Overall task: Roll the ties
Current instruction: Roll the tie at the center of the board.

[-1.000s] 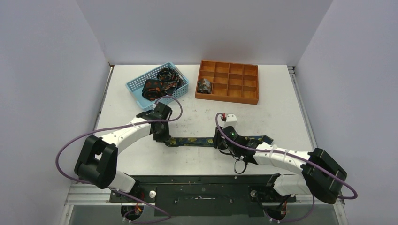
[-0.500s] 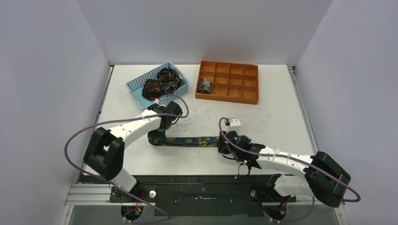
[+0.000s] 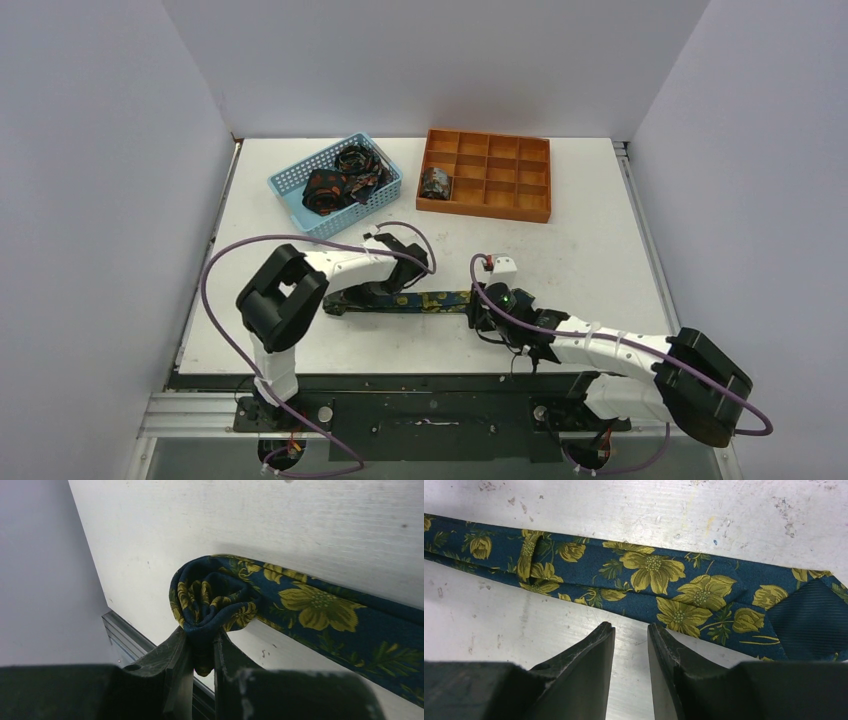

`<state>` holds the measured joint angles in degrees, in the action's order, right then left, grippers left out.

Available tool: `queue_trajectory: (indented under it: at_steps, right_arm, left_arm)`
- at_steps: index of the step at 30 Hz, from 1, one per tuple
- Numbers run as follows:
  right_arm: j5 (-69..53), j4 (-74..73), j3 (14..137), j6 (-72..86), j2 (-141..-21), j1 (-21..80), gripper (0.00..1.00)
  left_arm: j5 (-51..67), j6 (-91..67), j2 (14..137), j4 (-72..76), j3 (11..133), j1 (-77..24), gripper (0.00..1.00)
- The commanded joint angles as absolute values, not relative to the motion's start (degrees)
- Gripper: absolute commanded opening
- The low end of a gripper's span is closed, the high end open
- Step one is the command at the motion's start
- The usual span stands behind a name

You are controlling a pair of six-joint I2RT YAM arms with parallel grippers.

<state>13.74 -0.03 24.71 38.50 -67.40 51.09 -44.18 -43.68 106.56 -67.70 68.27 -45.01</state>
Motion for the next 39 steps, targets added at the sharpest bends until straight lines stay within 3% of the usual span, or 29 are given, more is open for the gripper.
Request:
queue_trajectory:
  at_steps: [1, 14, 23, 28, 31, 34, 39]
  right_arm:
    - [15.59, 0.44, 24.09, 39.20, -65.18, 51.55, 0.32]
    - [15.30, 1.23, 23.29, 39.04, -64.30, 51.50, 0.33]
    - [13.26, 2.48, 23.06, 37.22, -59.87, 51.43, 0.40]
    - [6.55, 5.52, 25.09, 35.44, -58.29, 51.03, 0.53]
    - [1.03, 6.20, 30.10, 33.00, -61.05, 51.26, 0.53]
    - [-2.06, 7.82, 35.61, 33.35, -67.21, 54.04, 0.53]
    - [2.65, 6.65, 48.79, 31.58, -81.26, 61.79, 0.51]
  left_arm:
    - [-44.49, -47.46, 109.06, -68.77, 72.37, -47.60, 0.03]
    - [-37.31, -45.24, 109.06, -63.16, 74.25, -52.18, 0.68]
    - [-35.84, -44.86, 96.16, -63.09, 74.98, -52.20, 0.96]
    - [-33.68, -44.28, 83.61, -59.60, 71.66, -50.31, 0.96]
    - [-30.29, -43.23, 73.07, -53.86, 65.69, -45.41, 0.96]
    - [-19.29, -41.46, 60.28, -44.09, 56.05, -35.38, 0.97]
    - [-9.24, -38.65, 42.24, -34.29, 44.81, -21.88, 1.00]
